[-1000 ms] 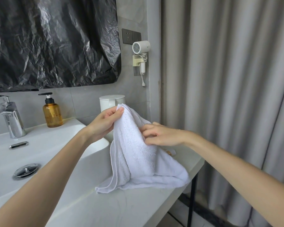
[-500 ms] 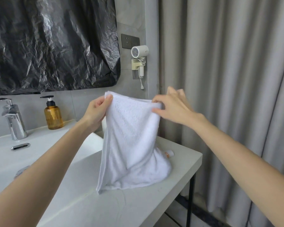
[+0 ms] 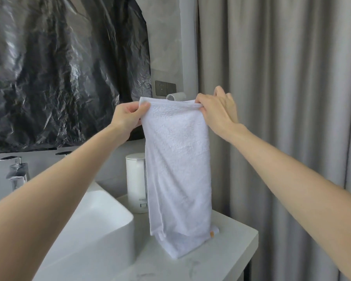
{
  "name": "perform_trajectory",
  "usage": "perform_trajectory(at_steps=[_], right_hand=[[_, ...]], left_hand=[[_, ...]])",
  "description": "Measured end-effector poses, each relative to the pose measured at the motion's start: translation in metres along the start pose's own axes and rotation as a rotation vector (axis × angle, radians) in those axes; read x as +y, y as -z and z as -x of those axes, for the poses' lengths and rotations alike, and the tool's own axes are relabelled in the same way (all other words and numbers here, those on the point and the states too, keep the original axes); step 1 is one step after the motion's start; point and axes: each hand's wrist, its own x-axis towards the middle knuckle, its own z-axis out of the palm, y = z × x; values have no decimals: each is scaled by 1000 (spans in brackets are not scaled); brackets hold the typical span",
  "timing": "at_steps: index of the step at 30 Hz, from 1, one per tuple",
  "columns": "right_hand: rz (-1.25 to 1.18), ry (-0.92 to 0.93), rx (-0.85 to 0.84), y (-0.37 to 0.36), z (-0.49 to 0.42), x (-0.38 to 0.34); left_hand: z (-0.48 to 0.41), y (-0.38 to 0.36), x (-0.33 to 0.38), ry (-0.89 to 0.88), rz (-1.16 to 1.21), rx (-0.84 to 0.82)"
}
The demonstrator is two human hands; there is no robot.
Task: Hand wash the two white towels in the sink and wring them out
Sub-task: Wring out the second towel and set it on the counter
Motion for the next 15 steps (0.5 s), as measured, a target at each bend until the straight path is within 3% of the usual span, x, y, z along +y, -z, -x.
perform_trajectory(at_steps=[6, 10, 15], right_hand=[[-160, -187, -137, -59, 3, 9], [-457, -285, -125, -104, -4, 14], [-637, -321, -51, -117, 16, 18]], left_hand=[[-18, -8, -46, 60, 3, 9], [-36, -8, -72, 57, -36, 53], [-24, -11, -81, 43, -18, 134]])
